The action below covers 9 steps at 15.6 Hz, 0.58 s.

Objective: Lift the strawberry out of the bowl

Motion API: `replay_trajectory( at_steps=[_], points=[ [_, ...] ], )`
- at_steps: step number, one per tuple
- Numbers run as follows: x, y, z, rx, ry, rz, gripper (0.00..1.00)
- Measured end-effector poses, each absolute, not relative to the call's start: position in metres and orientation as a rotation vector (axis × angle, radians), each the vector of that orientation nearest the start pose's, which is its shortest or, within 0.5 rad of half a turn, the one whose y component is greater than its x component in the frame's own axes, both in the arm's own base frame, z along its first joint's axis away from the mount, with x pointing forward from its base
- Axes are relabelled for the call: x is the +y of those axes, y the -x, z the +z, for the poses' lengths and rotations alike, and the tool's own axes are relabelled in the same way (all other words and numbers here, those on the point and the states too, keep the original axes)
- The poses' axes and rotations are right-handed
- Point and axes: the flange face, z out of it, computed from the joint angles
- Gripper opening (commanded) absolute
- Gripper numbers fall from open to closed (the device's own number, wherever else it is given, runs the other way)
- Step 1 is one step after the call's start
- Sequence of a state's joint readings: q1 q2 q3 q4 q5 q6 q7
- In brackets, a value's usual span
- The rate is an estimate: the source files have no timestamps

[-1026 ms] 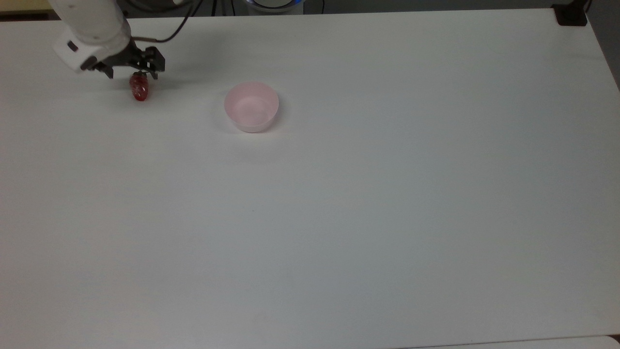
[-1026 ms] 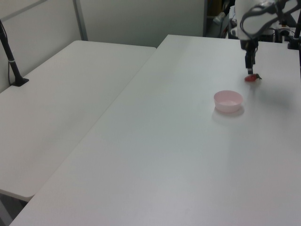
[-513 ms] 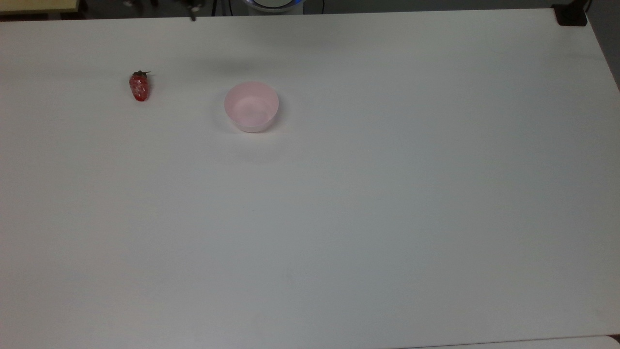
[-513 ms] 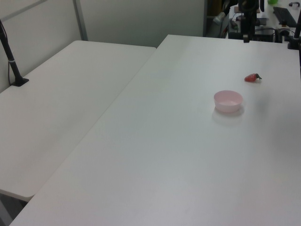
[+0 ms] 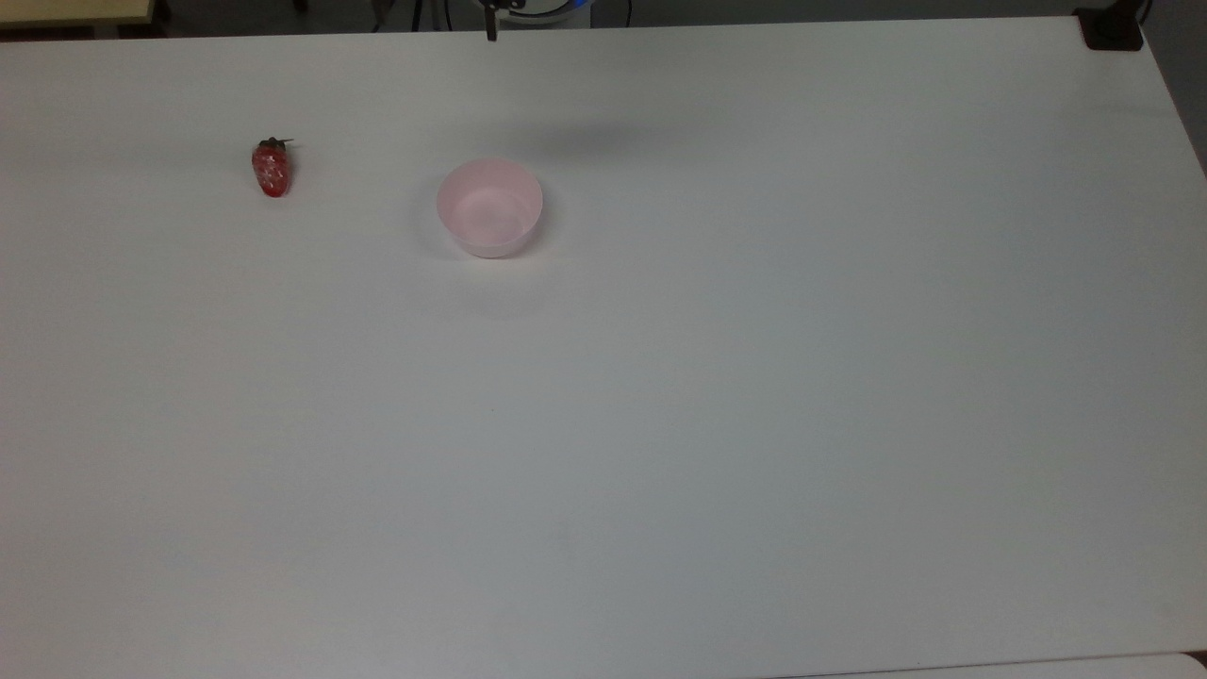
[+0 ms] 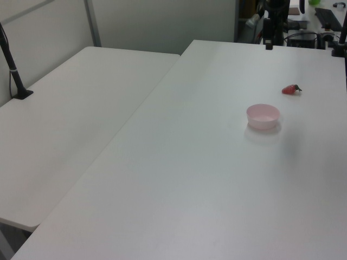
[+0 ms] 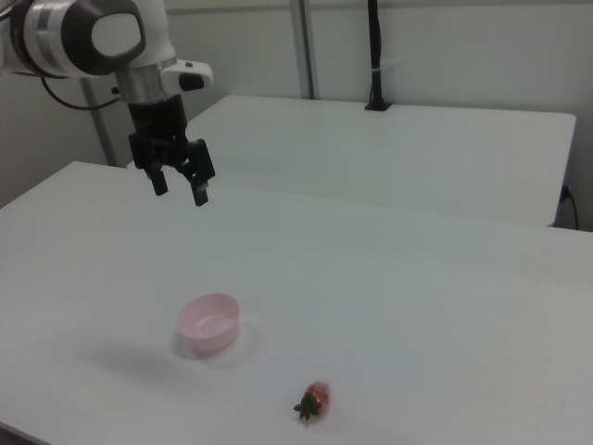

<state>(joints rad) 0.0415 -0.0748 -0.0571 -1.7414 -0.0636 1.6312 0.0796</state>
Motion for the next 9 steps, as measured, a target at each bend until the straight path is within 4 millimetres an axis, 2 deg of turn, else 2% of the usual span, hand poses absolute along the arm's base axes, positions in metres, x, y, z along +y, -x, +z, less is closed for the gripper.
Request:
replay_trajectory(
  at_steps=[5, 9],
  points=[
    [-0.017, -0.558, 0.582, 0.045, 3.199, -0.121, 1.00],
    [-0.016, -0.562, 0.582, 0.046, 3.175, -0.142, 1.00]
  ],
)
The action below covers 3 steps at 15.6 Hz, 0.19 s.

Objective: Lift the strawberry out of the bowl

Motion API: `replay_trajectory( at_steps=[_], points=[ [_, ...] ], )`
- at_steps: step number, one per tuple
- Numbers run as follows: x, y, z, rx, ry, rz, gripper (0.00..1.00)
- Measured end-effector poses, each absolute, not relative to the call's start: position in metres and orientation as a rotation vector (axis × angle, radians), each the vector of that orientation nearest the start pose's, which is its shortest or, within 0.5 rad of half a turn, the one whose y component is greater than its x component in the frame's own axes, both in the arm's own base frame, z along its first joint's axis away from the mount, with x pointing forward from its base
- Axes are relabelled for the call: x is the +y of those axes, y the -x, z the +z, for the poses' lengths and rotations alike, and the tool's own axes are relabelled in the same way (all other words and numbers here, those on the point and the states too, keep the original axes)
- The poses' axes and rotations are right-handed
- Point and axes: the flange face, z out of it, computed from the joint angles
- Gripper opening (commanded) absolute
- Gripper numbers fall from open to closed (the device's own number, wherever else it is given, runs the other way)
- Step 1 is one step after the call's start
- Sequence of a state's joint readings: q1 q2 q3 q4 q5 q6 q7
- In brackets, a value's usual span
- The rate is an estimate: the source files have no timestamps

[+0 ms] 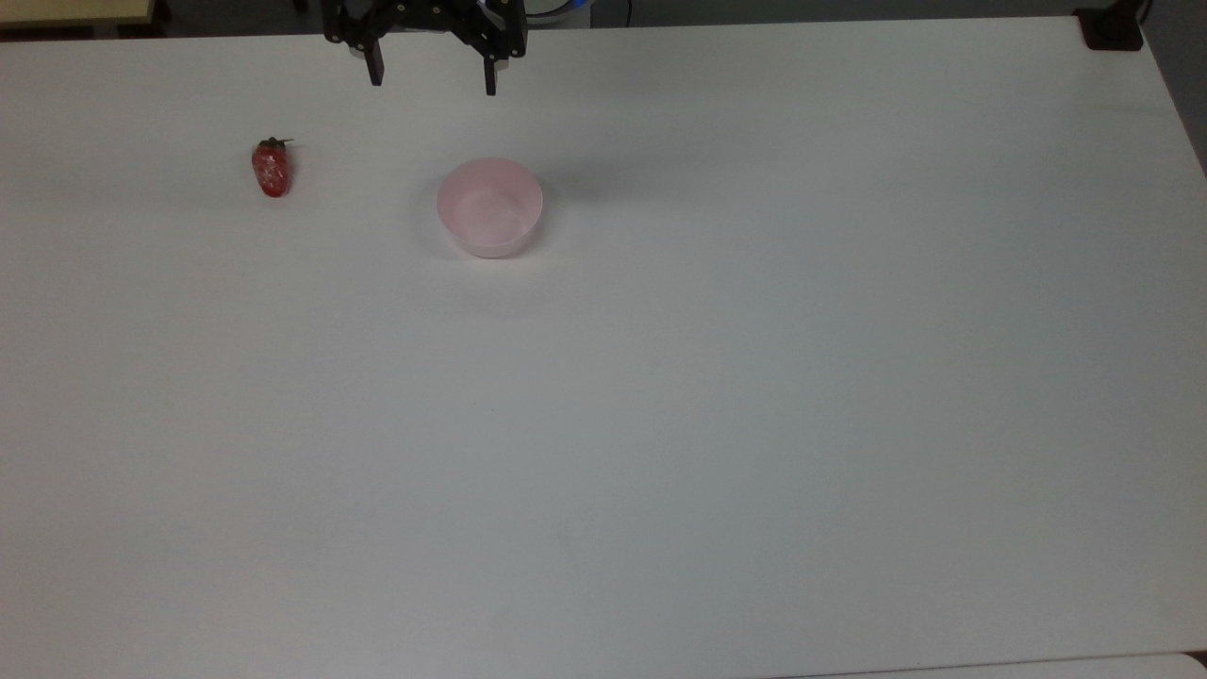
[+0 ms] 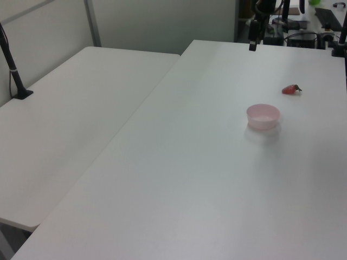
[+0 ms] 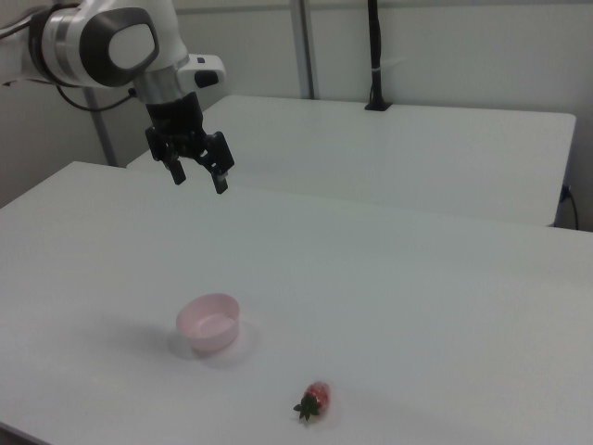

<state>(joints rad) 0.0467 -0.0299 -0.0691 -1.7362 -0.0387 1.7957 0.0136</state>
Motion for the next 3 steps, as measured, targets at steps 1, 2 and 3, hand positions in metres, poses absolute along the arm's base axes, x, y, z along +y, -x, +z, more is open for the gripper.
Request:
replay_trajectory(
  at_steps=[1, 2, 3],
  points=[
    [-0.0155, -0.5621, 0.5859, 0.053, 3.156, -0.152, 1.00],
    [-0.0155, -0.5624, 0.5887, 0.056, 3.145, -0.161, 1.00],
    [-0.0159, -0.5627, 0.5908, 0.058, 3.140, -0.168, 1.00]
  ],
)
